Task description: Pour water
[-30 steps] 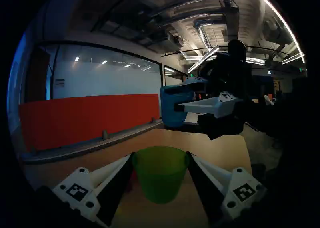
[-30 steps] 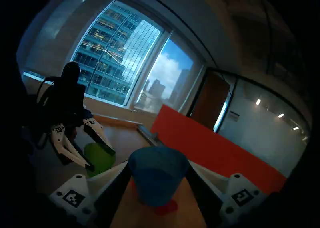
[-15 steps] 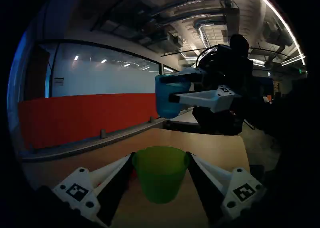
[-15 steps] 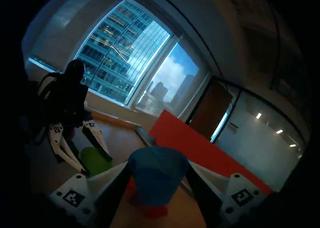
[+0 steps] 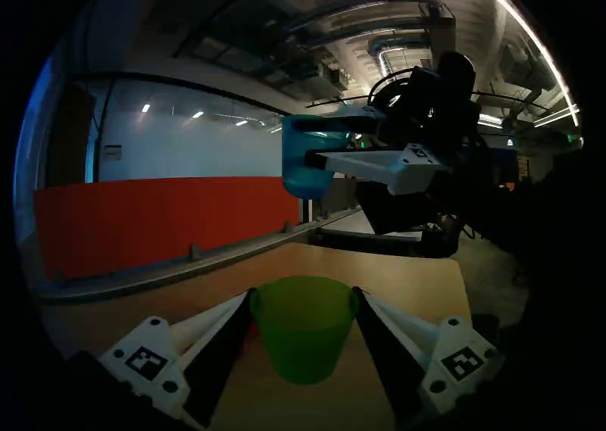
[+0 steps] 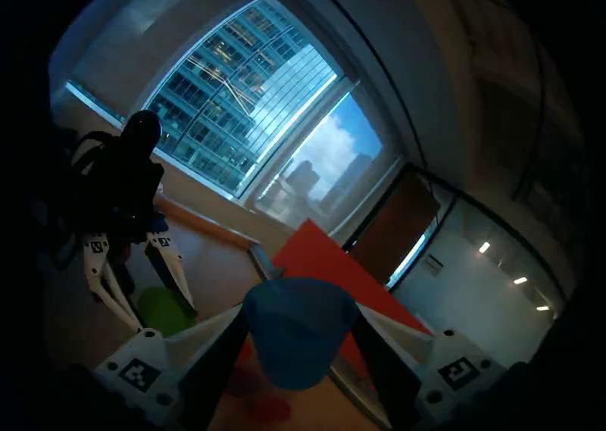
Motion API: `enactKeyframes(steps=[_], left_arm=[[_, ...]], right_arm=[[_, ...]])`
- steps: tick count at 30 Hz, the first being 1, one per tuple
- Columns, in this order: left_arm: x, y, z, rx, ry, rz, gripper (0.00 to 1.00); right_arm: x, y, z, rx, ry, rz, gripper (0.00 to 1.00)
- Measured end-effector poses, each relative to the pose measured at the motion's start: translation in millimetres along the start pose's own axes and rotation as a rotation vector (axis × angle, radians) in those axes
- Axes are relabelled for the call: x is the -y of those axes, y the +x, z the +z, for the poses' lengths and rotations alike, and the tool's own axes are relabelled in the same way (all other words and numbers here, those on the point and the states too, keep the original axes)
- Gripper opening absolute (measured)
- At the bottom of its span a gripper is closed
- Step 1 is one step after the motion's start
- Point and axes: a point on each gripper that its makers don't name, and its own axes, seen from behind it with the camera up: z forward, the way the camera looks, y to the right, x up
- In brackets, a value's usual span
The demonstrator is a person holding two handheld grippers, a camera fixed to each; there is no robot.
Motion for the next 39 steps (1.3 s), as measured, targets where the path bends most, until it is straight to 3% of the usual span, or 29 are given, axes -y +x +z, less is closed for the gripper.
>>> enactKeyframes(steps=[39], left_arm=[[-0.4,2,1.2,-0.005,-0.003,-0.007,0.90]], right_arm=[[-24,35,29.5,-0.034,-0.021,-0.290,0.91]])
